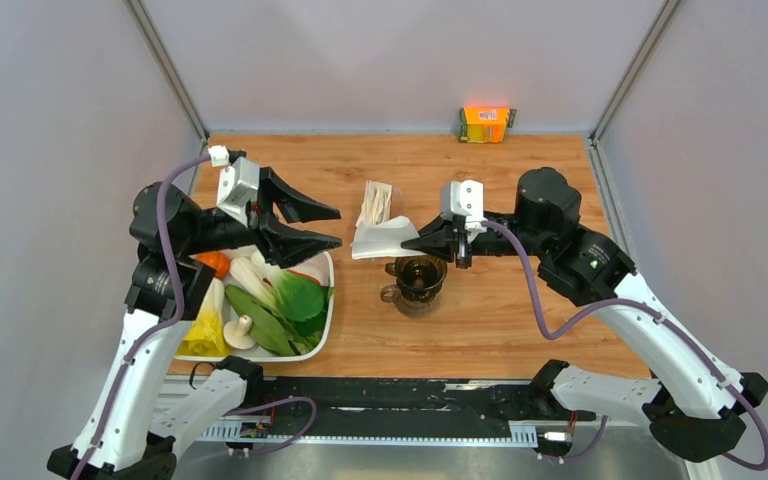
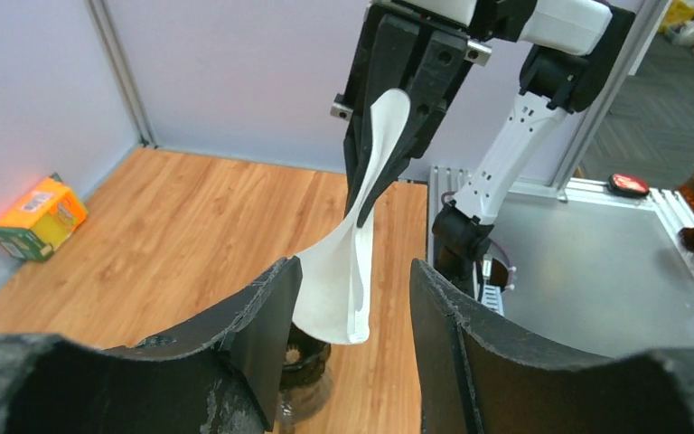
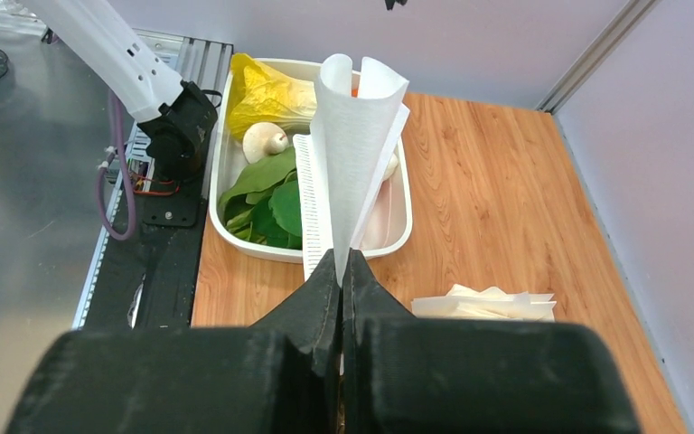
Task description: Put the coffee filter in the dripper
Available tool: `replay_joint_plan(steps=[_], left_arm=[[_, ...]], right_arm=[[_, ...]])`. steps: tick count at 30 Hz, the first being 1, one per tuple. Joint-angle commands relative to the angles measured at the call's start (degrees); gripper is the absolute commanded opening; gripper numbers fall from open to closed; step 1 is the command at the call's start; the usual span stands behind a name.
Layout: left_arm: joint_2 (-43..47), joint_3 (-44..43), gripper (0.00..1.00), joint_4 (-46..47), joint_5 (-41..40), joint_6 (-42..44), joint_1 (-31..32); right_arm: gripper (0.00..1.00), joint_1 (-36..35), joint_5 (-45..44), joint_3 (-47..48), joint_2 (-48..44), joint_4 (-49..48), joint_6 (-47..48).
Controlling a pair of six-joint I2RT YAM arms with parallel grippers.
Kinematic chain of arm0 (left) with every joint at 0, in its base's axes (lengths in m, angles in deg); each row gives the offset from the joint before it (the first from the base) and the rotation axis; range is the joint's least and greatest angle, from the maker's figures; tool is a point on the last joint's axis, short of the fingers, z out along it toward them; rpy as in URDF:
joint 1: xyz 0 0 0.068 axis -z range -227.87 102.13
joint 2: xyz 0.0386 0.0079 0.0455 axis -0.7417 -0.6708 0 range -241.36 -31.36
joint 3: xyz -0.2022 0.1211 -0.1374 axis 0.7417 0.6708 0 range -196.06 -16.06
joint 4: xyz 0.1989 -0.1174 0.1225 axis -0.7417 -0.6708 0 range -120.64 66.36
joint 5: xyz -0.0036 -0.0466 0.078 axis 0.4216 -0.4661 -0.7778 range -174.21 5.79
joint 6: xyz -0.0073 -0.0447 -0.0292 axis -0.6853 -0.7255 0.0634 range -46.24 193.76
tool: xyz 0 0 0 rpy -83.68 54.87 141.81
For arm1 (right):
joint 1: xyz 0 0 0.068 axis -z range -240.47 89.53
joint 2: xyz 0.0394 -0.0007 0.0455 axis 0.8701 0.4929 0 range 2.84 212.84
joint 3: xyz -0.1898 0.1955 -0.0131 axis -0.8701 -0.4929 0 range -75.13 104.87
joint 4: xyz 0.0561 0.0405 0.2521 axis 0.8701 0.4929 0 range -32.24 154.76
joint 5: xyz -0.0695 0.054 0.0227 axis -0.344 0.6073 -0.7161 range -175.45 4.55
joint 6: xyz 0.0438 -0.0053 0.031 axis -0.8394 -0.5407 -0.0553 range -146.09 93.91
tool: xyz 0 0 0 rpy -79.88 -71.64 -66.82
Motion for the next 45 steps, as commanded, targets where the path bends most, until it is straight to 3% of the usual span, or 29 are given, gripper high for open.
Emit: replay_joint_plan(steps=[1,4,9,21,40,45], left_arm=[[-1.25,-3.81,0.57,-5.60,1.05,12.34,2.76],[-2.28,-7.55,0.55,-12.99,-2.49,22.02,7.37],[-5.96,-11.51,0.50,-13.99,-3.67,20.92,8.57],[-13.42,-22.44,0.52,-25.30,-10.82,26.92,17.66],[-16.20,-23.11,0.51,-31.42,-16.45,31.17,21.99],[-14.32,-22.76,0.59,-28.38,-13.54,28.72,21.92]], right_arm=[[0.01,0.17,1.48,-1.20,-0.73,-4.09,1.02],[0.00,0.18,2.36,-1.65,-1.06,-3.99,3.38],[0.00,-0.35,3.39,-2.16,-1.55,-1.65,8.60],[0.00,-1.51,3.21,0.80,1.48,3.73,11.22],[0.00,-1.71,3.82,1.76,1.77,4.63,11.50],[0.00,-1.73,3.26,1.13,1.47,5.47,12.18]])
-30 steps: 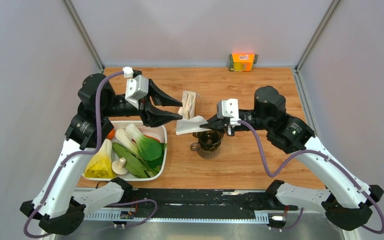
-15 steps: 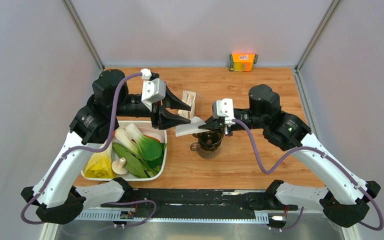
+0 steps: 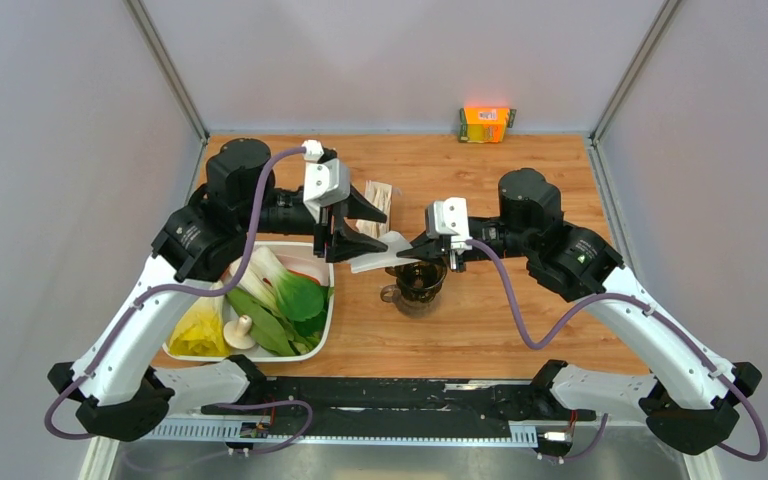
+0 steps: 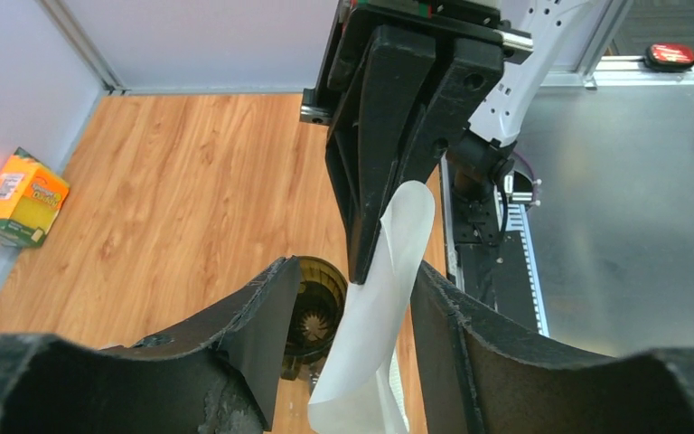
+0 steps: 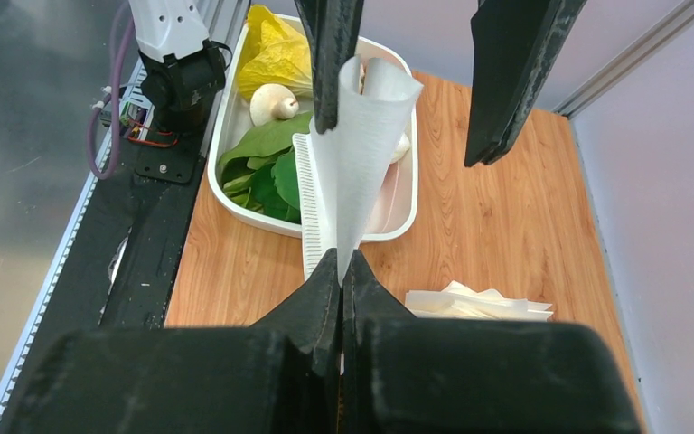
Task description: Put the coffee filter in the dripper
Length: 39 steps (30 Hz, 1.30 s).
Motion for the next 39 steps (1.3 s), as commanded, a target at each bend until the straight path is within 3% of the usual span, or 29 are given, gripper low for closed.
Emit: replay_joint_plan(steps=[1,14,29,39], left_arm=[[2.27,-1.76,0.61,3.68,2.85,-1.85,0.14],[-0.21,-4.61,0.62,4.35,1.77,-5.77,-0.06],[-1.34,-3.69,0.59,-3.73,-1.20,3.26,0.03],[1.74,2.31,0.57,-6.80,-4.22,8.50,-0.06]], right_arm=[[0.00,-0.39,0.93,1.23,-0.75,1.38,1.84],[0.00,-0.47,1.31,1.75,-0.96,2.82,2.68],[0.00,-0.56,1.07,2.49,-0.89,2.93,2.00],[0.00,-0.57,2.10,3.49,-0.16,2.72,1.10]])
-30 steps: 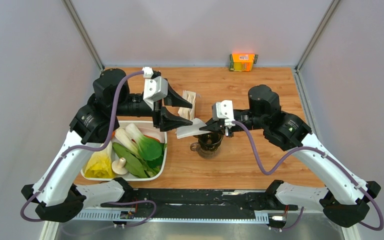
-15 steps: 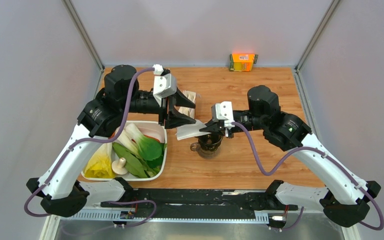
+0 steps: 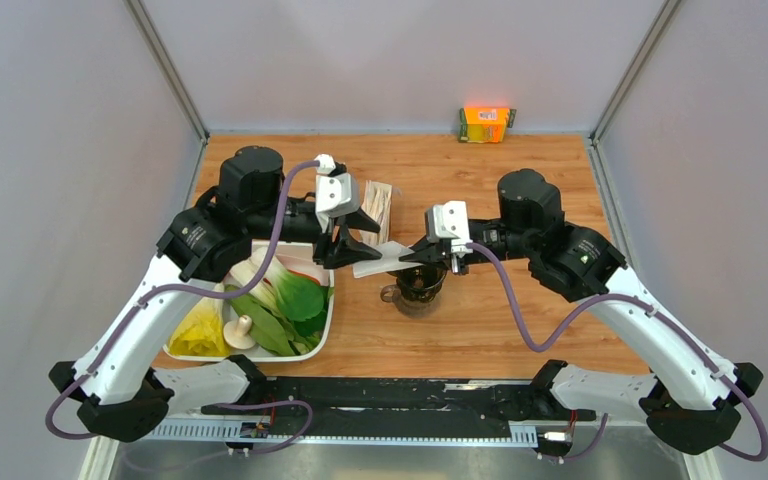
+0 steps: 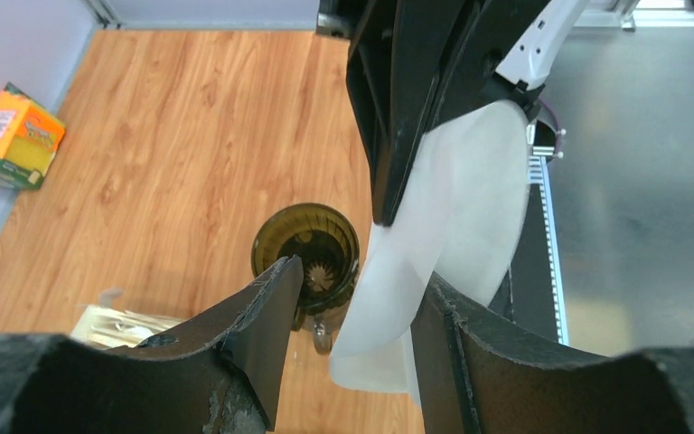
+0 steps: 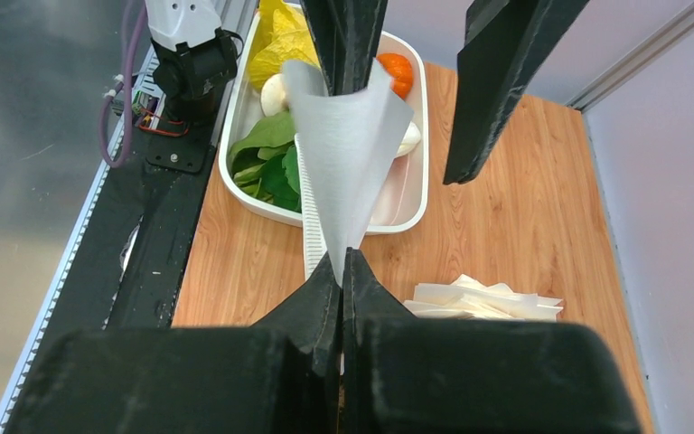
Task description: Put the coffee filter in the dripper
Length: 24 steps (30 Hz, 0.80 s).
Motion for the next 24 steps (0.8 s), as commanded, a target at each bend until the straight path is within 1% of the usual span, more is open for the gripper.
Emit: replay_joint_plan(steps=[1,4,7,9,10,11,12,13,14,16,17,18,19,21,24], left_arm=[[1.90,1.71,0.56,-0.69,-1.32,3.61,-0.04],[2.30,2.91,0.54,0.09,-0.99,3.51,-0.13],[3.20,4.88,0.48,2.56,-0.04,1.76,-0.17],[3.87,5.85,0.41,4.70,1.01,0.34,-0.44],[3.99,6.33,0.36,5.95,1.71,-0.28,-0.64],[4.29,6.52,0.32,6.42,2.06,-0.46,-0.74],[4.37,6.74,0.24,7.06,2.88,-0.70,-0.92],[4.50,6.86,0.19,7.33,3.26,-0.75,-1.01],[4.52,7.04,0.06,7.62,3.92,-0.79,-1.14],[4.88,7.34,0.01,7.97,4.69,-0.41,-1.25],[5.42,7.43,0.00,8.05,5.03,0.09,-1.27],[5.73,7.62,0.00,8.26,4.91,1.57,-1.27],[6.42,7.70,0.00,8.37,4.25,3.39,-1.27],[7.01,7.56,0.00,8.00,4.28,6.80,-1.29],[6.01,5.75,0.00,5.05,6.71,11.43,-1.20]], right_arm=[[0.00,-0.26,2.20,2.78,-0.14,-0.65,-0.31],[0.00,-0.25,2.47,3.02,-0.03,-0.70,-0.30],[0.00,-0.24,3.07,2.90,-0.19,-0.61,-0.29],[0.00,-0.27,3.18,2.73,-0.39,-0.65,-0.22],[0.00,-0.29,3.20,2.62,-0.52,-0.61,-0.20],[0.01,-0.25,3.20,2.54,-0.66,-0.64,-0.22],[0.02,-0.27,3.13,2.42,-0.82,-0.60,-0.20],[0.04,-0.28,3.05,2.25,-0.92,-0.64,-0.27],[0.12,-0.23,2.77,2.08,-1.09,-0.65,-0.43],[0.37,-0.24,1.39,1.81,-1.15,-0.60,-1.59],[0.48,-0.18,0.37,1.86,-1.15,-0.38,-2.54],[0.56,-0.11,-0.38,1.87,-1.15,0.02,-3.28],[0.63,-0.04,-0.68,2.04,-1.15,0.82,-3.54],[0.72,0.03,-0.49,2.15,-0.83,2.70,-3.69],[0.80,0.03,1.61,2.75,0.91,4.98,-4.18]])
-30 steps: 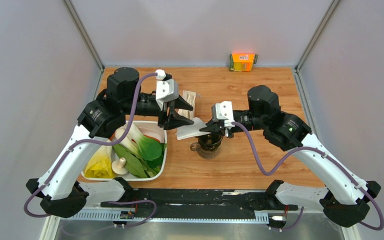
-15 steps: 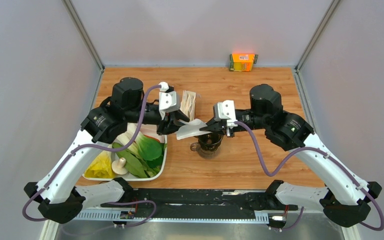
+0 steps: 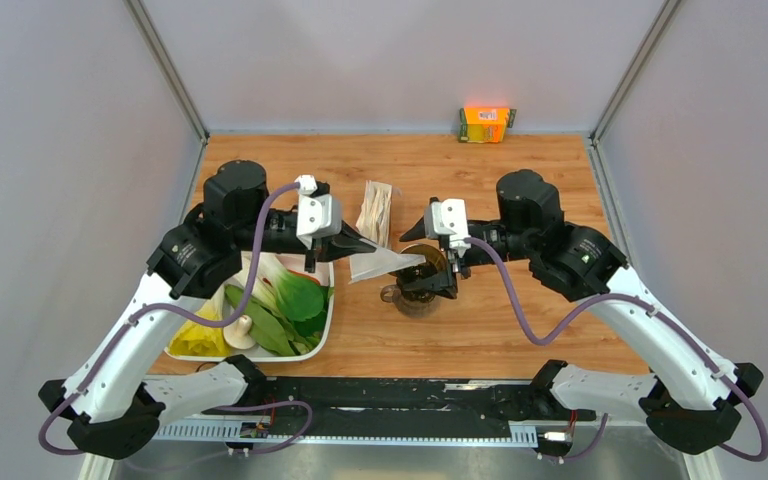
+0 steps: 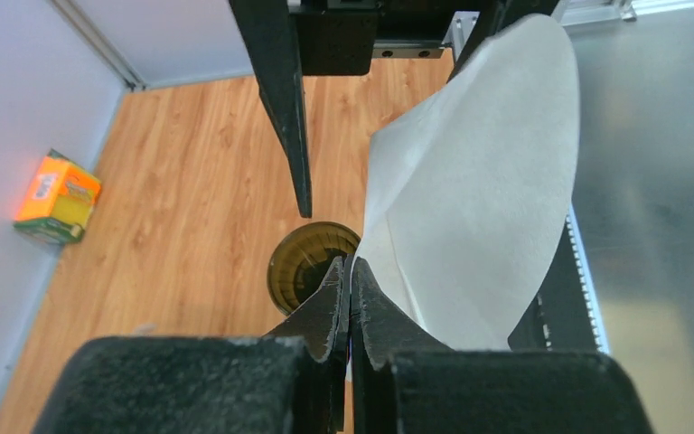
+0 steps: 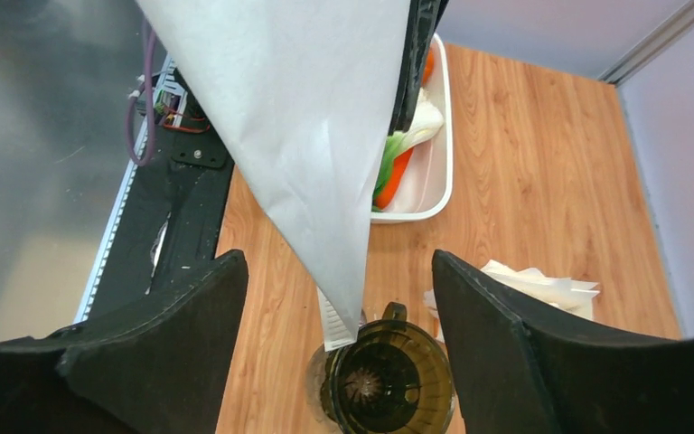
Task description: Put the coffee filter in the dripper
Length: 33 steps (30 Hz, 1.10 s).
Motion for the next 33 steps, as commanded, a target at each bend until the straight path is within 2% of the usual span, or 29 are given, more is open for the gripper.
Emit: replay_joint_plan(steps=[1,10,12,17,21,23,25,26,33], left_arm=[[0.01,-2.38,0.00,-1.97,4.17,10.55,0.21],[-3.20,-8.18,0.00,-15.74,-0.48,31.16,5.68],[-3.40,-8.52,0.00,-16.06,-1.84,32.47,6.30],[-3.81,-9.21,0.00,-16.55,-3.54,34.74,7.85],[-5.36,-10.74,0.00,-15.85,-5.24,33.18,8.49],[-5.81,-11.03,0.00,-14.43,-6.93,30.52,8.49],[-5.94,-11.12,0.00,-12.48,-8.71,27.07,8.52],[-5.90,-11.14,0.00,-12.40,-8.96,26.55,8.50],[-1.92,-6.04,0.00,-13.18,-6.56,33.75,8.52]], right_arm=[[0.81,-0.06,2.52,2.50,1.74,3.76,-1.80],[0.80,0.00,8.72,4.96,6.21,7.54,-4.73],[0.75,-0.09,10.05,4.37,6.74,7.49,-5.56],[0.57,-0.11,11.37,3.98,7.78,7.26,-5.98],[0.45,-0.08,12.20,3.95,8.42,7.10,-5.94],[0.50,-0.18,12.20,3.55,7.99,7.18,-5.25],[0.69,-0.34,11.72,2.74,7.04,7.14,-4.84],[0.74,-0.34,11.20,2.52,6.62,7.14,-4.81],[0.81,-0.17,9.11,4.01,5.41,7.72,-6.09]])
